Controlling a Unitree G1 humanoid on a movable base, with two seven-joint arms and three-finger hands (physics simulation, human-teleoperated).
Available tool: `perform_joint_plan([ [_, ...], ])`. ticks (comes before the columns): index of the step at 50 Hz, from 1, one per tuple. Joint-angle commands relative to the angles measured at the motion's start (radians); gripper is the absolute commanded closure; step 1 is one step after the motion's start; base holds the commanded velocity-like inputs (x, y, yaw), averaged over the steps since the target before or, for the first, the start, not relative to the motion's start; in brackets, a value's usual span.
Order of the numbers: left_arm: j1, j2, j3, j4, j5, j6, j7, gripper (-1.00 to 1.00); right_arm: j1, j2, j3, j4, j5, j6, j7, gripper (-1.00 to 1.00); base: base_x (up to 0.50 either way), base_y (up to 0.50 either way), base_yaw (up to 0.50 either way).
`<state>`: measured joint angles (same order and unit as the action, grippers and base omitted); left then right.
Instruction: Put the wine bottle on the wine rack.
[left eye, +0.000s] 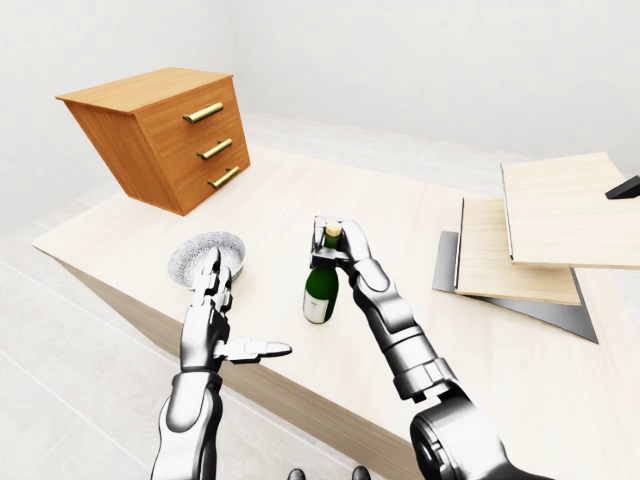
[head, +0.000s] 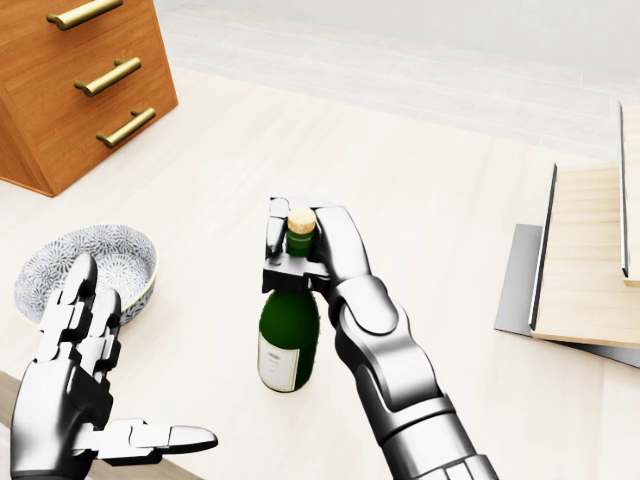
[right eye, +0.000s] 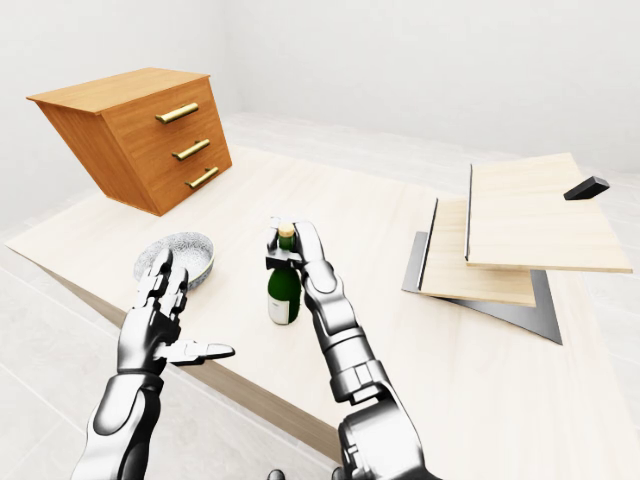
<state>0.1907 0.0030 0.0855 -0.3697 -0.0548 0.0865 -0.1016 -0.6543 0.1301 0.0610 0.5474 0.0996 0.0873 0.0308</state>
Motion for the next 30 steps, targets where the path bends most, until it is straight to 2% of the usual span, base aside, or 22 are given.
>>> perform_joint_plan([
  [1, -0.002, 0.002, 0.003, -0.003, -0.002, 0.001, -0.002, -1.0, 0.014, 0.004, -0.012, -0.004, -0.004, 0.0, -0.006, 1.0, 0.0, 0.0, 0.0],
  [30, -0.002, 0.0, 0.011, -0.008, -0.015, 0.001, -0.008, -1.0, 0.045, -0.047, -0.035, -0.248, 0.035, 0.0, -0.035, 1.0, 0.0, 0.0, 0.0],
])
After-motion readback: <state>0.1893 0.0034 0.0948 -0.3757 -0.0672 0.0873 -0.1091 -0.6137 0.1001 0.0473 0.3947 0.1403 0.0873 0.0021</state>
